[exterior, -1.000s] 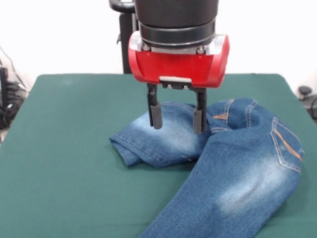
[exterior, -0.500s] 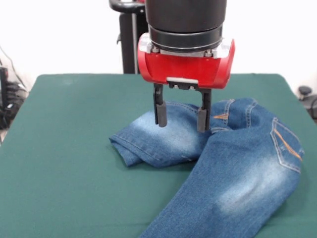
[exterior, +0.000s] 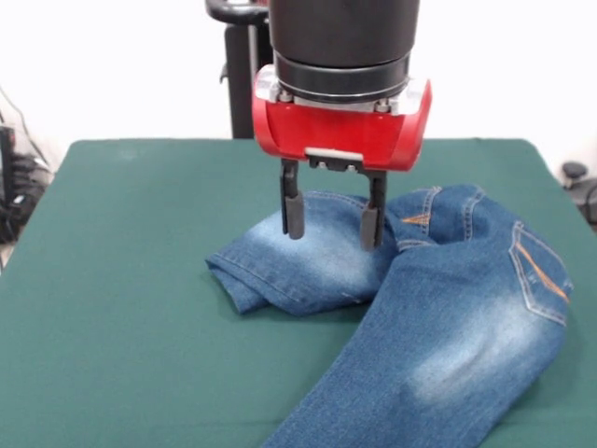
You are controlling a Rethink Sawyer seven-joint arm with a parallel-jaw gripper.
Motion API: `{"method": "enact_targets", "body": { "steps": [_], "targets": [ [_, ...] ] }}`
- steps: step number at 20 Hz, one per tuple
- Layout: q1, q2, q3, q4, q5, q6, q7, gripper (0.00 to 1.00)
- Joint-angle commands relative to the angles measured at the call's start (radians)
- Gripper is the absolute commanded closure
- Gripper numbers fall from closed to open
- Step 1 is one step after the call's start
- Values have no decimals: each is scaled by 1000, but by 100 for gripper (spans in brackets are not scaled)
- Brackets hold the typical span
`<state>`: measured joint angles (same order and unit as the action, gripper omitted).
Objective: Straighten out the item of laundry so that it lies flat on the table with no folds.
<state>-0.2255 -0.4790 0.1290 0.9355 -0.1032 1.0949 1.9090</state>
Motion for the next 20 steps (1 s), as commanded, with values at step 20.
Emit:
{"method": "enact_targets", "body": {
  "steps": [20],
  "targets": [
    [21,-92,4,515,16,-311,144,0]
  ]
}}
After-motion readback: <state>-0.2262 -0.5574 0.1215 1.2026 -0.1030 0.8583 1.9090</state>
